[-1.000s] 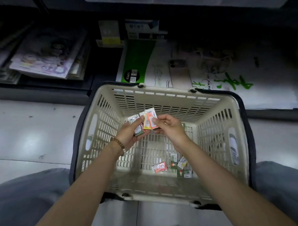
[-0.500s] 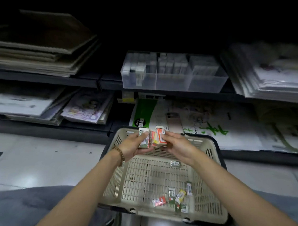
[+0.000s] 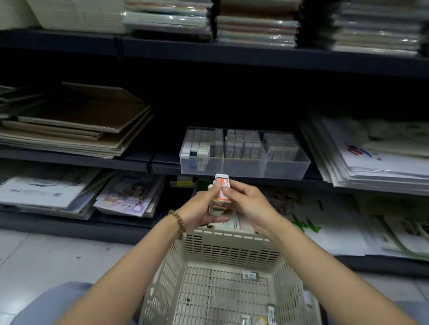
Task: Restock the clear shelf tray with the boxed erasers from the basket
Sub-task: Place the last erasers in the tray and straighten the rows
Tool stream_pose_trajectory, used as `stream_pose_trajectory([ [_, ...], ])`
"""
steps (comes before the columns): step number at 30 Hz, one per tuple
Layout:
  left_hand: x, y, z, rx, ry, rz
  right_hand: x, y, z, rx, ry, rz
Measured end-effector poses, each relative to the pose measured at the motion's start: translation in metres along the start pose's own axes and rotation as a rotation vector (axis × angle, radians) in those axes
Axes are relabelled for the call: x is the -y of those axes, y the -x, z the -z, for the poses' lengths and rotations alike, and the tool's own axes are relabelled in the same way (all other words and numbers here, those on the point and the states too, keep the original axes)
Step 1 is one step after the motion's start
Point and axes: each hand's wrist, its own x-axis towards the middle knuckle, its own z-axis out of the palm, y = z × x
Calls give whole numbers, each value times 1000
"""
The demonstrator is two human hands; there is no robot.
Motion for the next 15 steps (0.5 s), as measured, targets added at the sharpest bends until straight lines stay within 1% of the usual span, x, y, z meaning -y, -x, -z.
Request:
stream_pose_trajectory([
  [3, -11, 1, 6, 29, -66, -19, 11, -5, 1, 70, -14, -43],
  [6, -19, 1, 11, 2, -82, -47, 20, -9, 0, 119, -26, -47],
  [10, -29, -1, 19, 37, -112, -104, 35, -17, 3, 135, 178, -7],
  [13, -37, -1, 27, 35, -207, -165, 46, -25, 8, 211, 179, -103],
  [15, -41, -4, 29, 5, -275, -201, 48, -30, 9, 244, 191, -133],
])
